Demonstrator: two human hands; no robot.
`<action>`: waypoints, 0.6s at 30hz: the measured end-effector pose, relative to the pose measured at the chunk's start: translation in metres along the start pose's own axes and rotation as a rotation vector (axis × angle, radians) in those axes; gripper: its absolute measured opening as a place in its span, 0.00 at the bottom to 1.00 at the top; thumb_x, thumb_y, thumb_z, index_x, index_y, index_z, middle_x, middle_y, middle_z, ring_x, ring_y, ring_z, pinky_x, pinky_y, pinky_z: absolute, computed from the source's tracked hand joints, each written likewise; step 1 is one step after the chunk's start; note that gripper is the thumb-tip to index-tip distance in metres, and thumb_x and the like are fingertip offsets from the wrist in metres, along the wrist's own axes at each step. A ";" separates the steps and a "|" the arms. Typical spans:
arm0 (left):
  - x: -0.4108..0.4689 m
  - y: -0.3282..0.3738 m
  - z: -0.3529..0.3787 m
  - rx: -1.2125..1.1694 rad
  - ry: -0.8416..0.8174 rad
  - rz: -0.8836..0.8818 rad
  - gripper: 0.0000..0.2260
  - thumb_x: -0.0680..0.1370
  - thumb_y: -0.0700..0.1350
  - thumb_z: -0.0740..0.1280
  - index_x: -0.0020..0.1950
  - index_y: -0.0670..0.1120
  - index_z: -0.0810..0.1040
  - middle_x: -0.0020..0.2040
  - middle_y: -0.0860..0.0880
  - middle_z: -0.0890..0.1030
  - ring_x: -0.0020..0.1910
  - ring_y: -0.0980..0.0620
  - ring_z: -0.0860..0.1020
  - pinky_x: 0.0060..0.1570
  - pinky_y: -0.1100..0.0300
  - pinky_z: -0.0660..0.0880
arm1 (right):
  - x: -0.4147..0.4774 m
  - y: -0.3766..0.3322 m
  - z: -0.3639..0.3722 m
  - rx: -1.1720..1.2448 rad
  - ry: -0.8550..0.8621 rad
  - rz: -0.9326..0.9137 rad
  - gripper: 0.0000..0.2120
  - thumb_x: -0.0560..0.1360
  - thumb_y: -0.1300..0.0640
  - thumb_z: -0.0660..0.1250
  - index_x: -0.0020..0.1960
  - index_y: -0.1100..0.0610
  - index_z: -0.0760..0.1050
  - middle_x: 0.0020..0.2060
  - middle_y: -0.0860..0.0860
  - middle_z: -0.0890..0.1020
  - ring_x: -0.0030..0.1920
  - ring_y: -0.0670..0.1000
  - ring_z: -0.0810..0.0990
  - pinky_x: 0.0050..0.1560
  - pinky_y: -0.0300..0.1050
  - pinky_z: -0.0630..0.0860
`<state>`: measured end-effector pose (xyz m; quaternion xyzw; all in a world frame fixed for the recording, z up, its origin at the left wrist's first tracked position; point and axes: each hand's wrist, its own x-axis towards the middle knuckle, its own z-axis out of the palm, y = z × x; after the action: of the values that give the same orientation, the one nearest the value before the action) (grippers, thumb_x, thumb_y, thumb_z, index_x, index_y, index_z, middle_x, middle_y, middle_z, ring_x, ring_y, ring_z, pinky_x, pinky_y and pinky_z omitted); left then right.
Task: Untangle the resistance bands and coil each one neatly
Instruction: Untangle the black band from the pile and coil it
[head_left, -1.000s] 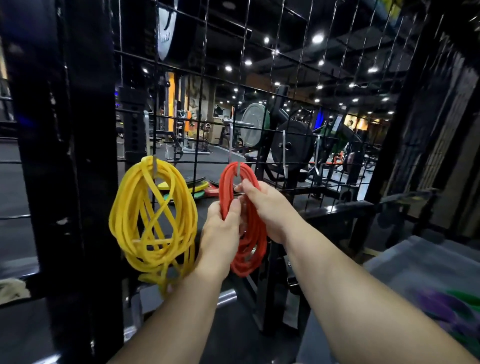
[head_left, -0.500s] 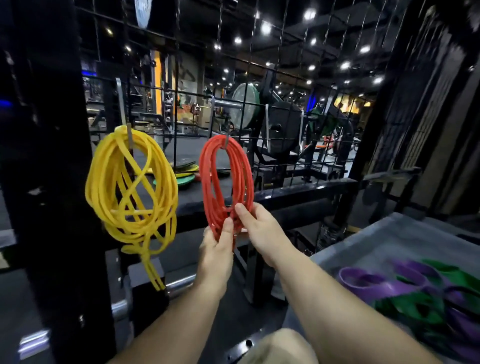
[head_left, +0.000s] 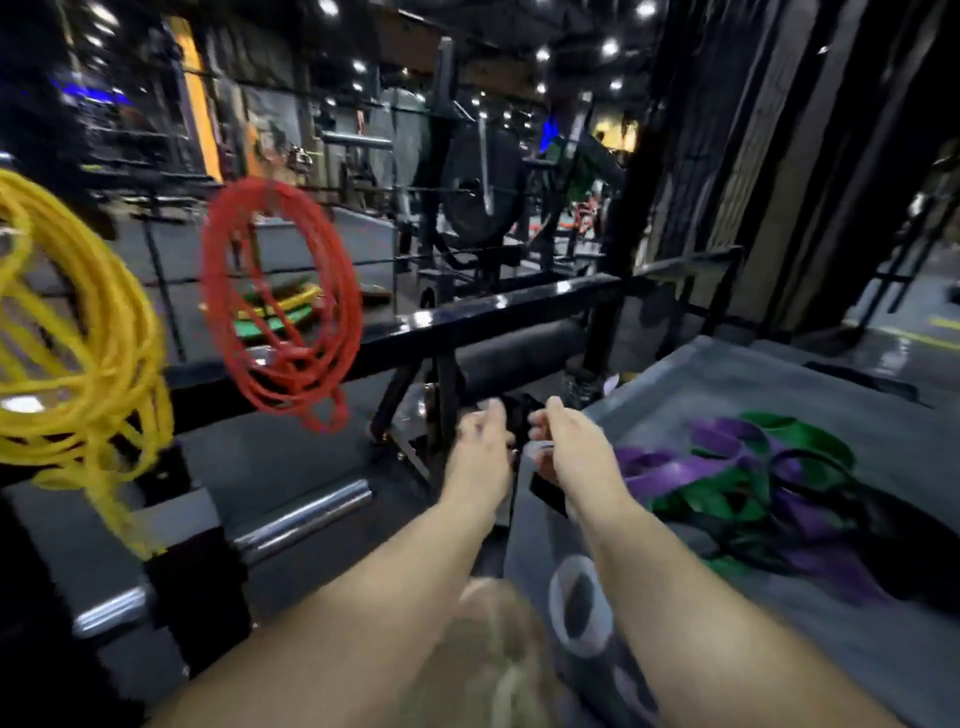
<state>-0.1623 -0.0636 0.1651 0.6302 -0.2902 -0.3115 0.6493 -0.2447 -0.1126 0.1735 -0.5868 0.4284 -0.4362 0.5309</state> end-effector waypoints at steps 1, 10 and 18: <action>0.001 -0.003 0.020 0.048 -0.089 0.012 0.23 0.71 0.70 0.53 0.45 0.52 0.74 0.48 0.45 0.81 0.50 0.42 0.79 0.60 0.40 0.72 | 0.001 0.007 -0.017 -0.011 0.053 0.029 0.16 0.82 0.48 0.58 0.43 0.56 0.78 0.35 0.51 0.81 0.32 0.48 0.78 0.38 0.41 0.76; -0.031 -0.038 0.182 0.319 -0.568 0.031 0.13 0.80 0.56 0.60 0.52 0.48 0.75 0.57 0.43 0.79 0.58 0.43 0.76 0.56 0.55 0.72 | 0.008 0.075 -0.185 -0.217 0.459 0.099 0.15 0.71 0.43 0.61 0.37 0.52 0.78 0.38 0.51 0.83 0.44 0.57 0.82 0.50 0.58 0.79; -0.022 -0.082 0.254 0.788 -0.539 0.498 0.16 0.78 0.52 0.64 0.65 0.52 0.70 0.66 0.50 0.71 0.66 0.46 0.65 0.65 0.54 0.62 | -0.015 0.097 -0.285 -0.575 0.781 0.093 0.05 0.77 0.51 0.67 0.50 0.52 0.74 0.47 0.50 0.79 0.46 0.52 0.77 0.46 0.45 0.70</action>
<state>-0.3749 -0.2097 0.0925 0.6358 -0.6823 -0.1661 0.3204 -0.5277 -0.1755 0.0923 -0.4825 0.7243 -0.4637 0.1659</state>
